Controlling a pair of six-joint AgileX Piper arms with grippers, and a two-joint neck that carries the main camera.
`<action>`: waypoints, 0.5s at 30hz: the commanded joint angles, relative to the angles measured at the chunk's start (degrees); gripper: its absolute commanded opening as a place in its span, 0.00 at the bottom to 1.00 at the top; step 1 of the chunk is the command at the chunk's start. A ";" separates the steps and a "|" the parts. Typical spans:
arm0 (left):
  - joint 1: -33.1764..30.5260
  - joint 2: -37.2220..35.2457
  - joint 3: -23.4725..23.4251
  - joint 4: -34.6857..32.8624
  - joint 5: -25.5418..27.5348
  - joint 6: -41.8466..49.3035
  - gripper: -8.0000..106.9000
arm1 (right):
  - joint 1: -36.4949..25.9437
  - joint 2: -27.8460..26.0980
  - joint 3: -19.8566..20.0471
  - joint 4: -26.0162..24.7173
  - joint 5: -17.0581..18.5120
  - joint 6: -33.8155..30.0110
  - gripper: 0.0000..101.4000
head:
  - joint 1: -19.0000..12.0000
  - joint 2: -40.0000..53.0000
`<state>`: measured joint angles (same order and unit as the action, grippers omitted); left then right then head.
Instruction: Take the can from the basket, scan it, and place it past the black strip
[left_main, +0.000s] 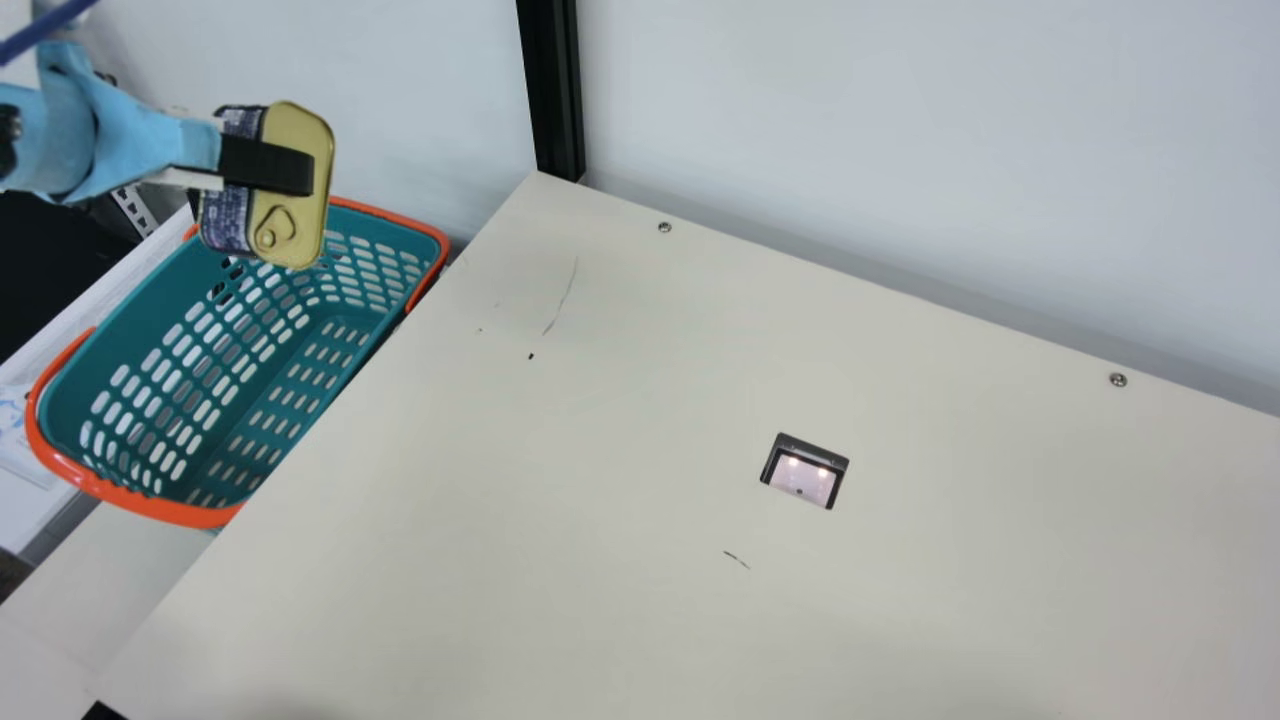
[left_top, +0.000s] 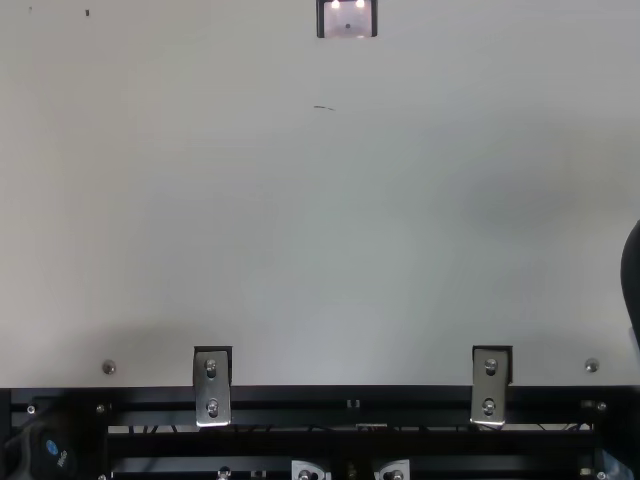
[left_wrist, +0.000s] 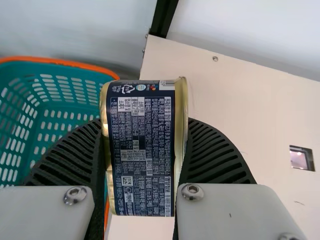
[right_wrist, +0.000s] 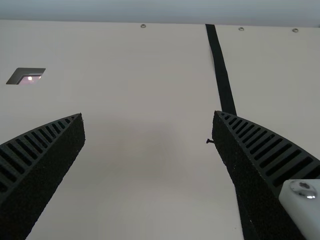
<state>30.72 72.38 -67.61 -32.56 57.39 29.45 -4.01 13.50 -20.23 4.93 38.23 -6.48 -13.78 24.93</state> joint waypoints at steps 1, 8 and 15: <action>0.29 0.11 -0.82 -0.51 2.81 -2.45 0.16 | 0.00 0.00 0.00 0.00 0.00 0.00 1.00 | -1.92 0.80; 0.73 1.24 -4.47 -1.30 12.51 -11.41 0.16 | 0.00 0.00 0.00 0.00 0.00 0.00 1.00 | -1.92 0.80; -5.36 2.43 -1.35 -0.20 12.51 -20.54 0.16 | 0.00 0.00 0.00 0.00 0.00 0.00 1.00 | -1.92 0.80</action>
<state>26.72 74.70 -69.43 -33.05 69.98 11.77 -4.01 13.50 -20.23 4.93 38.23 -6.48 -13.49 24.93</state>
